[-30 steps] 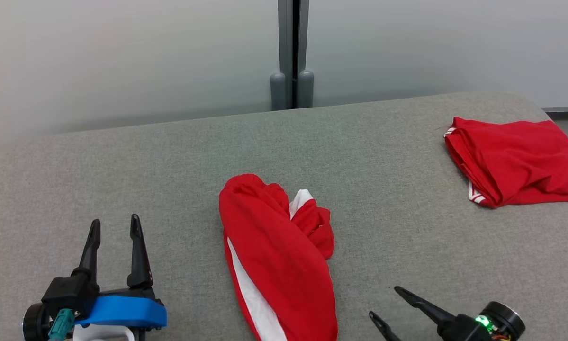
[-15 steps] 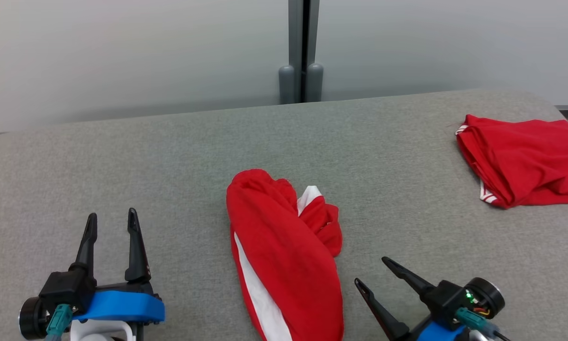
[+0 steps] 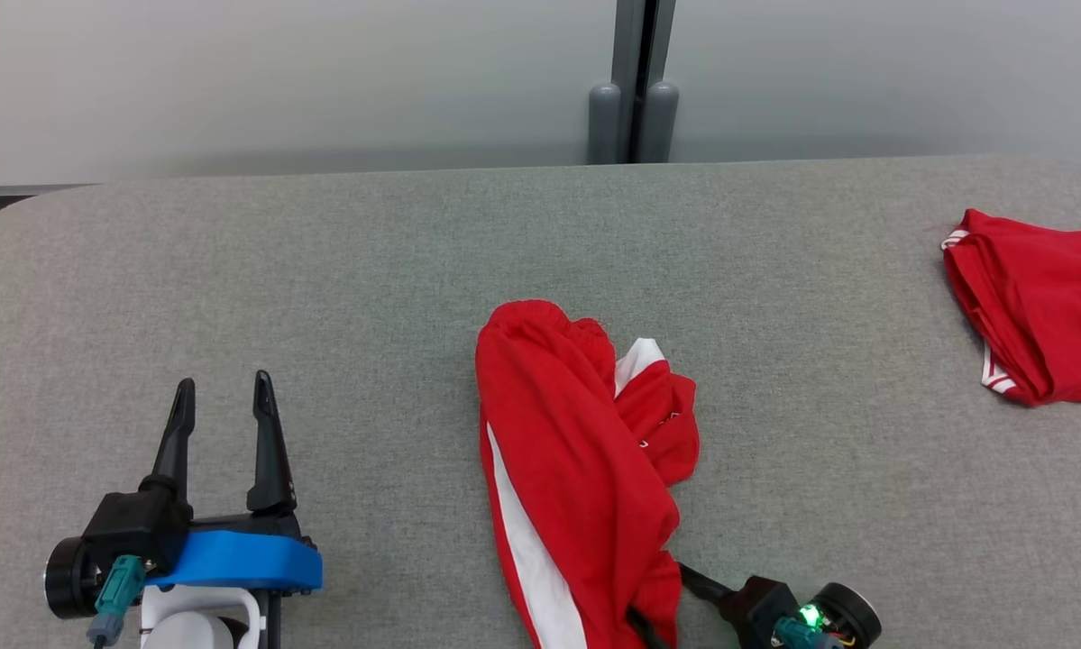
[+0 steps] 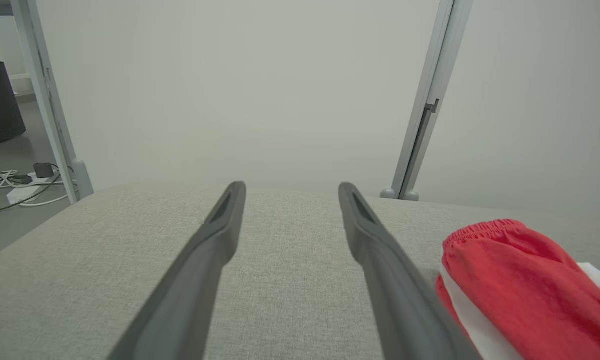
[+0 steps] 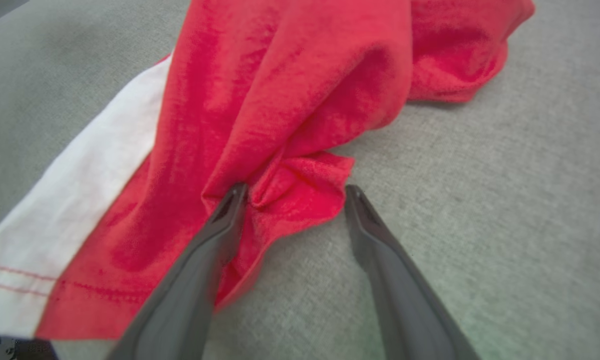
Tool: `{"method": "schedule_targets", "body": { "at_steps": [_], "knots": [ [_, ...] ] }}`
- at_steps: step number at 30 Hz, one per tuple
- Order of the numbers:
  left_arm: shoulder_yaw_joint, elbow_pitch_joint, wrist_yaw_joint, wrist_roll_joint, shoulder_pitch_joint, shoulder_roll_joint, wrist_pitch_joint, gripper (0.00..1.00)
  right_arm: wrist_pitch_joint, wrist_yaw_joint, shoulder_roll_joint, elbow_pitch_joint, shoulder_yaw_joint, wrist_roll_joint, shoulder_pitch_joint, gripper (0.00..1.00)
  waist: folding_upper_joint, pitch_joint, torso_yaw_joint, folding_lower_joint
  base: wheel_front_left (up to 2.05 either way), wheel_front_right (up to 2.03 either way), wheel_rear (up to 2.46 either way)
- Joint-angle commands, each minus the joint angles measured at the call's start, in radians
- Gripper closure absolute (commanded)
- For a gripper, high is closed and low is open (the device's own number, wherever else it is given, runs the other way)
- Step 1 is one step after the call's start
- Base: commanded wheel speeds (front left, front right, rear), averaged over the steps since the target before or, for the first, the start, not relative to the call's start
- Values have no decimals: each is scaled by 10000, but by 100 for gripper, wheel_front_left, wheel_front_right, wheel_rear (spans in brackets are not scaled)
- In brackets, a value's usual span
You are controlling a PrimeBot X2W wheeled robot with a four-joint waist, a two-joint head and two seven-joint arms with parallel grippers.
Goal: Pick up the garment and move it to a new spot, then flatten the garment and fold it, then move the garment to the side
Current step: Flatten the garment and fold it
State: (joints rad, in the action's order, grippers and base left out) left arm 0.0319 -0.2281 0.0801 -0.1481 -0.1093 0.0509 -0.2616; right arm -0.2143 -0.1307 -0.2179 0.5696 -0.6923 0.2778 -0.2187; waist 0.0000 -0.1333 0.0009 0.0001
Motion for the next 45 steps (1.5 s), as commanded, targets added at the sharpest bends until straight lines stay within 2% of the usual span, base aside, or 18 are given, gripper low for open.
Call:
{"method": "schedule_targets", "body": {
  "at_steps": [1,3,4,5,6,11,22,26,27,28,29,35,40,45],
  "knots": [
    [-2,-25,23,10,-178,-10,-45,0,-13,-5,131,331,-212,74,-163,0,0,-17,52,-1,0,0,0],
    [-11,-15,-11,-6,-190,-10,-45,0,-72,-14,308,622,-525,103,-202,0,0,-15,84,-1,0,0,0],
    [-14,-15,-23,-6,-186,-10,-45,0,-110,-16,408,732,-664,195,-215,4,0,-10,93,-1,0,0,0],
    [-18,-16,-36,-12,-174,-10,-47,0,-138,-17,449,825,-751,253,-261,70,0,-4,96,-1,0,0,0],
    [-15,-13,-49,-19,-163,-10,-45,0,-180,-17,448,921,-801,317,-318,100,0,3,91,-1,0,0,0],
    [38,38,-92,-56,-31,-10,-45,0,-436,6,65,1147,-146,563,-908,100,0,74,-10,-1,0,0,0],
    [-44,-67,-42,-123,-12,-9,-45,0,-515,-2,-1640,1569,3161,392,-1658,100,0,281,-65,-1,0,0,0],
    [-46,-76,-30,-128,67,-9,-45,0,-517,-3,-1795,2223,3668,318,-1775,100,0,353,-39,-1,0,0,0],
    [-42,-84,-26,-126,82,-10,-45,0,-517,-3,-1759,2337,3699,304,-1828,80,0,370,-40,-1,0,0,0],
    [-26,-90,-24,-120,100,-10,-45,0,-518,-3,-1691,2378,3734,303,-1890,15,0,395,-47,-1,0,0,0],
    [-17,-83,-26,-113,134,-9,-45,0,-518,-3,-1618,2400,3769,335,-1944,0,0,417,-59,-1,0,0,0],
    [33,-37,-40,-57,250,-10,-45,0,-519,-2,-1375,1876,4352,248,-2042,0,0,574,-235,-1,0,0,0],
    [55,-18,-35,-11,420,-9,-47,0,-519,-3,-869,410,5511,44,-1558,0,0,728,-485,-1,0,0,0],
    [94,24,-38,20,486,-9,-45,0,-518,-3,-81,-1353,6307,-239,-788,0,0,801,-729,-1,0,0,0]
  ]
}}
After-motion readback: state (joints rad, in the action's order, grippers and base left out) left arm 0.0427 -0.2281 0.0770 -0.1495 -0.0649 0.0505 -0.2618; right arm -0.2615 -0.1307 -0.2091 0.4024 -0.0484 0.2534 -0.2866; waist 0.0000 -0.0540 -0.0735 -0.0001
